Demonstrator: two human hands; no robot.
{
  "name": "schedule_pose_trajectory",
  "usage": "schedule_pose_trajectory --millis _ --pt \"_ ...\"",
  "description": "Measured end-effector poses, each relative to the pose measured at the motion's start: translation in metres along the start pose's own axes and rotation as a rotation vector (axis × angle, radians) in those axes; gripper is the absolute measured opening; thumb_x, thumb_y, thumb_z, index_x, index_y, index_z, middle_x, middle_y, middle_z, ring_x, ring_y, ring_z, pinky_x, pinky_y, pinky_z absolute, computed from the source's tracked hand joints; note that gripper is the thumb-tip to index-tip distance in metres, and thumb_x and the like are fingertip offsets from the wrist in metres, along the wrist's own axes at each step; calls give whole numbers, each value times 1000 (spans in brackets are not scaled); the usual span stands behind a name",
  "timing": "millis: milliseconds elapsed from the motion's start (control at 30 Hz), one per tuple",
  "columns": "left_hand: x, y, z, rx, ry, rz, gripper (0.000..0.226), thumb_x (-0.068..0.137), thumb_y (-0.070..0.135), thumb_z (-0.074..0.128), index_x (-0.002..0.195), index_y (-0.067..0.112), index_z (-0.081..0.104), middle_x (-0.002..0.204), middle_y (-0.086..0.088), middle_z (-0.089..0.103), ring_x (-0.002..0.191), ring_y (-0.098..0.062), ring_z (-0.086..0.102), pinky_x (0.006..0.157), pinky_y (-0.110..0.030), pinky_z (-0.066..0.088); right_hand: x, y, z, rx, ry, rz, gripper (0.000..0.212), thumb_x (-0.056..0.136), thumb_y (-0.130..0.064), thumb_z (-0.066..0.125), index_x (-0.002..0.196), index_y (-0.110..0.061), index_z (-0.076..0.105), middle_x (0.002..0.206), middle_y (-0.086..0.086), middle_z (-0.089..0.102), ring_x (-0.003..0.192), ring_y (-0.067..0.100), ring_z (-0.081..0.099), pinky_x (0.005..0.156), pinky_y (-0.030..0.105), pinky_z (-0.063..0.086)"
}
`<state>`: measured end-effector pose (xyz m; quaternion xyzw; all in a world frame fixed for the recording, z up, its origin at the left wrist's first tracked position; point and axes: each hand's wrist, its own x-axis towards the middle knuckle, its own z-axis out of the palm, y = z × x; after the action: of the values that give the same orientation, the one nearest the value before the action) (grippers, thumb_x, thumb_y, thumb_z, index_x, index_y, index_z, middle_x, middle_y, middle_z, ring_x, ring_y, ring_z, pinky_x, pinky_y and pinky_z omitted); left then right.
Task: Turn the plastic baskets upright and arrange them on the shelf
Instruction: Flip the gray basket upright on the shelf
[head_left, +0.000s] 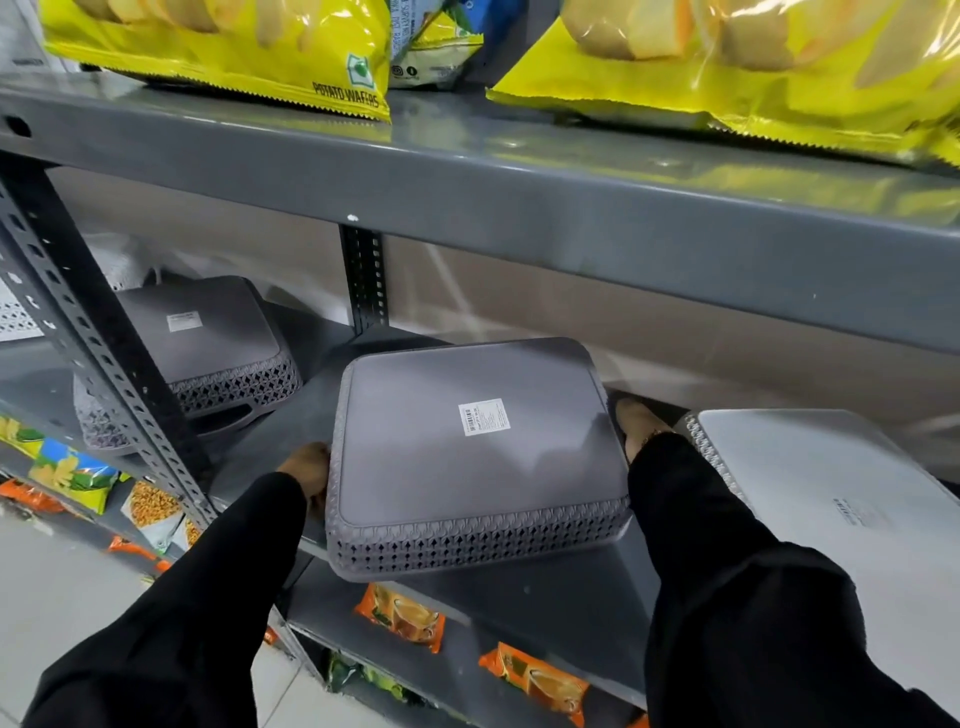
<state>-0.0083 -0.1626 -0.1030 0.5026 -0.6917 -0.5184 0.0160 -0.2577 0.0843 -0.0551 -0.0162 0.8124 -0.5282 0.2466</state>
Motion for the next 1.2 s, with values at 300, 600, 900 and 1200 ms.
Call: schedule_pose_trajectory --millis 300,600,900,1200 --pt "-24 49 -20 -364 61 246 47 97 43 41 95 3 65 89 -16 66 81 -26 59 80 -41 51 -11 -20 -14 317 106 -198 21 97 -15 35 88 -12 54 70 11 55 71 25 50 68 31 42" --pt "-22 77 -66 -415 96 220 20 91 6 55 72 4 60 60 -12 67 56 -26 63 62 -33 55 -39 -28 -38 392 -34 -197 26 90 2 48 66 -1 56 61 14 59 56 25 55 59 28 44" --pt "-19 56 -63 -316 29 140 27 91 -15 45 110 -2 60 84 -16 57 66 -22 54 58 -30 52 -41 -13 -28 163 -187 16 7 91 6 52 86 3 55 69 19 64 53 25 66 47 29 57" --pt "-7 30 -69 -352 143 185 24 91 -12 47 76 5 56 83 -20 60 64 -22 56 71 -32 50 -58 20 -15 139 -313 177 12 88 5 56 76 6 56 48 16 68 42 22 68 40 33 57"
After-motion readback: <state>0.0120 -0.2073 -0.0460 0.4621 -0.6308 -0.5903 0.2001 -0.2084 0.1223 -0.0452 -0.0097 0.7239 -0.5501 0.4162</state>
